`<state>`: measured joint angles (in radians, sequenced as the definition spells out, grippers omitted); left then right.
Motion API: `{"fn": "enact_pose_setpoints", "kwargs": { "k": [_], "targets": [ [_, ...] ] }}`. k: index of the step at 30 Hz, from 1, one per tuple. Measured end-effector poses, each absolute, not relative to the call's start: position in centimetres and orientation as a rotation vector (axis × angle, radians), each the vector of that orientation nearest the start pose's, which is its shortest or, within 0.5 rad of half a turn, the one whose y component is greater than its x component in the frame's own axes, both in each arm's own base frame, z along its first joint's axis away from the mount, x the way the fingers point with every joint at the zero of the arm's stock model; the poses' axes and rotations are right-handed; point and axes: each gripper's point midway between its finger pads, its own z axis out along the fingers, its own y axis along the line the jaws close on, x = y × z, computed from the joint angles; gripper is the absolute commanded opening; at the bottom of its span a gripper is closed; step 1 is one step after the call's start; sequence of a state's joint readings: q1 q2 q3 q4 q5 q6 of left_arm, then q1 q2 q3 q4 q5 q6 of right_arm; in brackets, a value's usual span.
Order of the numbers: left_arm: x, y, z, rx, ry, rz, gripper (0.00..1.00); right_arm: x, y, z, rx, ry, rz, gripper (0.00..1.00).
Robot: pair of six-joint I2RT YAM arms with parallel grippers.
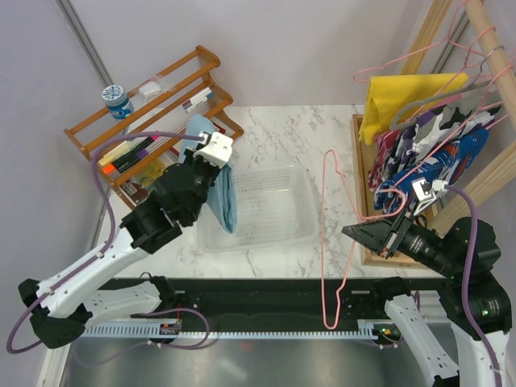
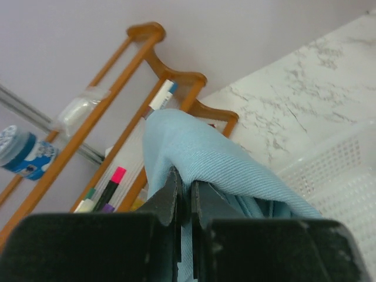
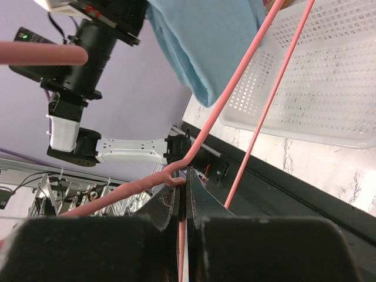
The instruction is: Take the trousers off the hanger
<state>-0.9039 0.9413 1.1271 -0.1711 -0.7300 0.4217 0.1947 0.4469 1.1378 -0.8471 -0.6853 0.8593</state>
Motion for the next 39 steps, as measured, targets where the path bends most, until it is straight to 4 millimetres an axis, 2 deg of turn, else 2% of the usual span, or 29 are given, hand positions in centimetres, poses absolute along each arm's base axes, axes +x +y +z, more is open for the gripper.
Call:
{"fn": "enact_pose_setpoints", "kwargs": {
  "k": [3,5,10,16,29,31,32,34,35,37,39],
  "targets": [
    [28.9,-16.8,36.2,0.531,1.564,0.168,0.02,8.7,15.6,37.4,0.066,1.891,1.339,0.0],
    [29.3,-19.1,33.7,0.595,1.611,0.114,0.02,8.6,15.6,37.4,0.063,1.892,1.341,0.0],
    [29.1,-24.0,27.2,0.743,1.732,-0.038,0.02,8.5,15.6,37.4,0.059,1.892,1.345,0.0],
    [28.0,-27.7,23.0,0.803,1.829,-0.194,0.02,8.3,15.6,37.3,0.05,1.884,1.35,0.0],
    [26.3,-32.0,14.6,0.737,2.075,-0.442,0.02,8.6,15.7,36.4,0.062,1.896,1.356,0.0],
    [25.9,-32.4,13.7,0.739,2.107,-0.473,0.14,8.7,15.7,36.2,0.067,1.901,1.358,0.0],
    [25.6,-32.6,13.5,0.741,2.118,-0.488,0.3,8.7,15.8,36.1,0.069,1.904,1.359,0.0],
    [25.2,-32.8,13.7,0.737,2.128,-0.525,0.44,8.8,15.8,36.0,0.073,1.909,1.359,0.0],
    [24.9,-32.9,14.0,0.729,2.131,-0.552,0.66,8.8,15.8,36.0,0.073,1.909,1.359,0.0],
    [24.1,-32.9,15.4,0.703,2.128,-0.613,0.76,8.9,15.8,36.0,0.071,1.908,1.359,0.0],
    [23.3,-32.6,17.7,0.683,2.095,-0.663,0.77,9.0,15.8,36.0,0.072,1.909,1.359,0.0]
  ]
}}
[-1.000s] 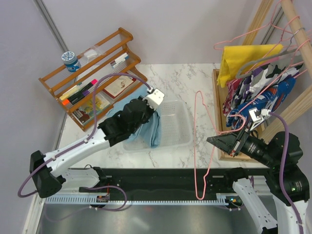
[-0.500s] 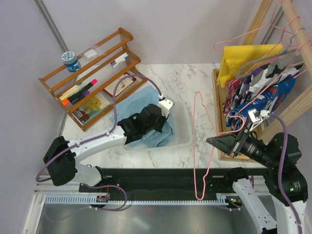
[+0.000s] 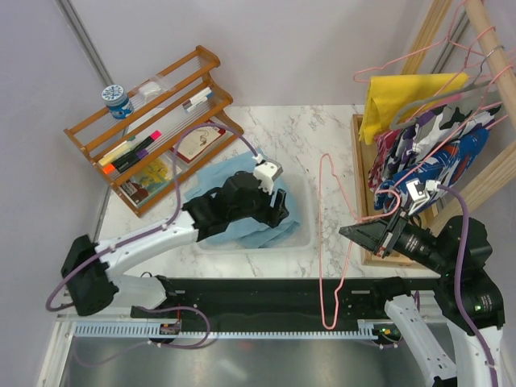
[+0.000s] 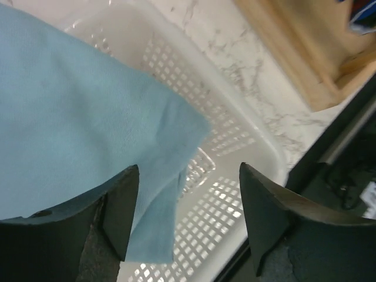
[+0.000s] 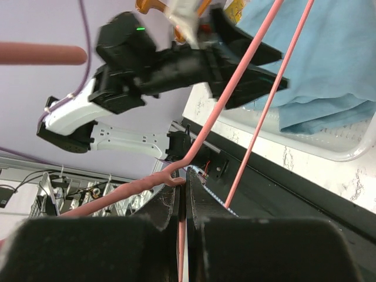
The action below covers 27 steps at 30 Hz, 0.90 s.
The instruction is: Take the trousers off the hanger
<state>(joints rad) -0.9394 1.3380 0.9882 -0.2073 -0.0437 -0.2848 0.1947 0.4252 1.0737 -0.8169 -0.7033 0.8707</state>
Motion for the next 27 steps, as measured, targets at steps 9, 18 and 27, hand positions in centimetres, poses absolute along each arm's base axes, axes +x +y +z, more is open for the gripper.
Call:
{"fn": "enact_pose_setpoints", "kwargs": {
  "k": [9,18,27],
  "targets": [
    [15.4,-30.1,35.7,0.652,1.697,-1.153,0.64,10.3,16.1,35.9,0.092,1.951,1.355,0.0],
    [3.1,-35.9,39.8,0.925,1.609,-1.445,0.64,11.3,16.2,36.0,0.1,1.956,1.347,0.0],
    [1.1,-42.1,34.4,0.96,1.794,-1.078,0.67,11.7,15.9,36.7,0.132,1.928,1.334,0.0]
  ]
}}
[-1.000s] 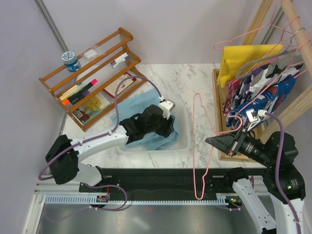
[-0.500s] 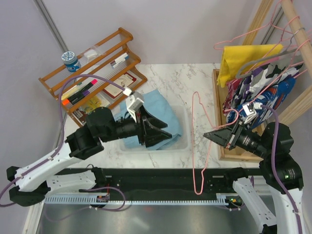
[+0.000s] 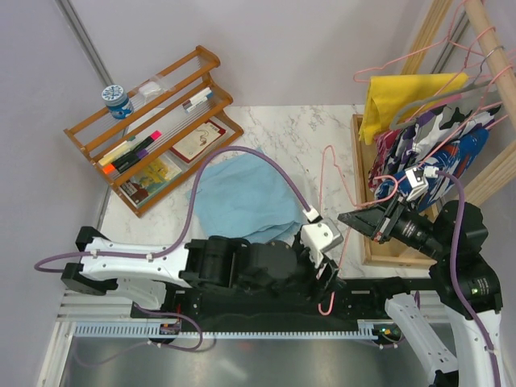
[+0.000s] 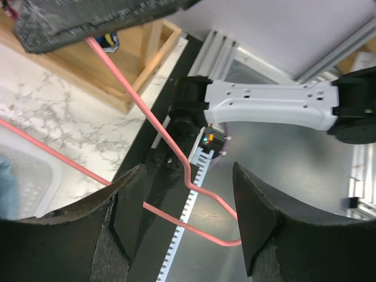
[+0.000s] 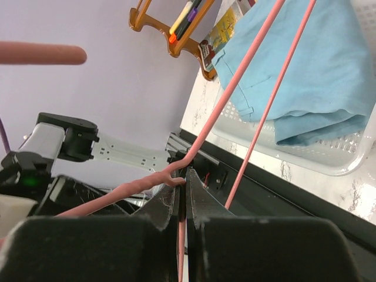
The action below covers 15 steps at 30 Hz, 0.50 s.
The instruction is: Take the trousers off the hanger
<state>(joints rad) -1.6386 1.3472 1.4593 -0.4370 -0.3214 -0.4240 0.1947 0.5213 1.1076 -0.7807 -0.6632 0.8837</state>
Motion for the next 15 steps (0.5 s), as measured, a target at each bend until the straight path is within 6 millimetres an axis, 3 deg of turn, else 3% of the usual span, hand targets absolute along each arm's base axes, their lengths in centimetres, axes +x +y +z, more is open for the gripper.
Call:
{"fn": "enact_pose_setpoints", "kwargs": {
  "k": [5,15],
  "targets": [
    [1.5,-42.3,33.5,0.936,1.811,-0.936,0.65,11.8,15.8,37.3,0.144,1.909,1.334,0.0],
    [2.1,-42.4,32.4,0.936,1.834,-0.863,0.63,11.8,15.8,37.8,0.159,1.896,1.344,0.0]
  ]
}}
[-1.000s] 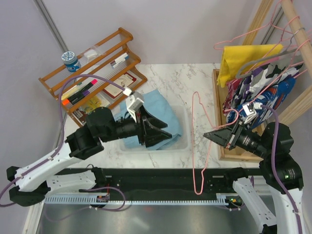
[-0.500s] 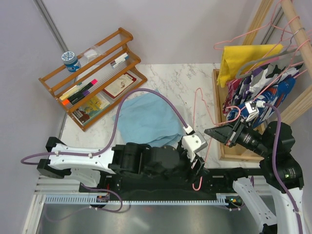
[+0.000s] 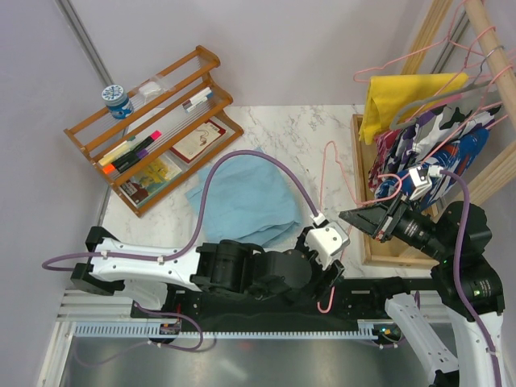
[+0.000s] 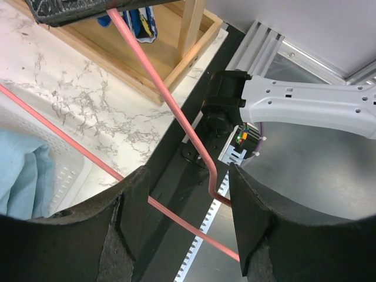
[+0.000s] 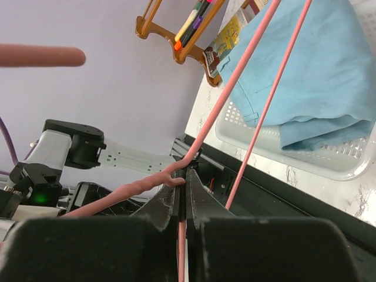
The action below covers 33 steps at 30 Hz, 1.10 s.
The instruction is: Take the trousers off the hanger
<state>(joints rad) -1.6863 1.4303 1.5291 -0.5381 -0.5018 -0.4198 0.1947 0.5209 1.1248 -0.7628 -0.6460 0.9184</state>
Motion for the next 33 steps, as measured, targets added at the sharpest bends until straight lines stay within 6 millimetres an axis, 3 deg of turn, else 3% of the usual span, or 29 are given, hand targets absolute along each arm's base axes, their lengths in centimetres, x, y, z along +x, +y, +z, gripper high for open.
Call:
{"fn": "enact_pose_setpoints", "kwargs": {
  "k": [6,9,16,26,27,28,31,33],
  "targets": [
    [2.3,-43.2,33.6,0.916,1.819,-0.862,0.65,11.7,15.8,37.9,0.162,1.892,1.349,0.0],
    [2.6,-43.9,34.4,0.916,1.811,-0.882,0.55,11.6,15.8,37.9,0.164,1.89,1.353,0.0],
    [4.4,-44.3,34.8,0.908,1.829,-0.915,0.46,11.5,15.8,38.1,0.169,1.884,1.364,0.0],
    [2.9,-45.4,34.2,0.987,1.841,-0.98,0.41,11.2,15.8,38.3,0.171,1.877,1.372,0.0],
    [2.8,-45.4,34.2,0.993,1.842,-0.985,0.21,11.1,15.8,38.3,0.172,1.876,1.373,0.0],
    [2.6,-45.5,34.1,1.003,1.843,-0.994,0.11,11.1,15.8,38.3,0.172,1.875,1.374,0.0],
    [3.2,-44.9,33.4,0.969,1.891,-0.966,0.02,10.9,15.6,38.7,0.157,1.853,1.361,0.01],
    [4.0,-44.6,33.5,0.932,1.911,-0.963,0.02,11.0,15.3,39.1,0.148,1.821,1.331,0.12]
  ]
}}
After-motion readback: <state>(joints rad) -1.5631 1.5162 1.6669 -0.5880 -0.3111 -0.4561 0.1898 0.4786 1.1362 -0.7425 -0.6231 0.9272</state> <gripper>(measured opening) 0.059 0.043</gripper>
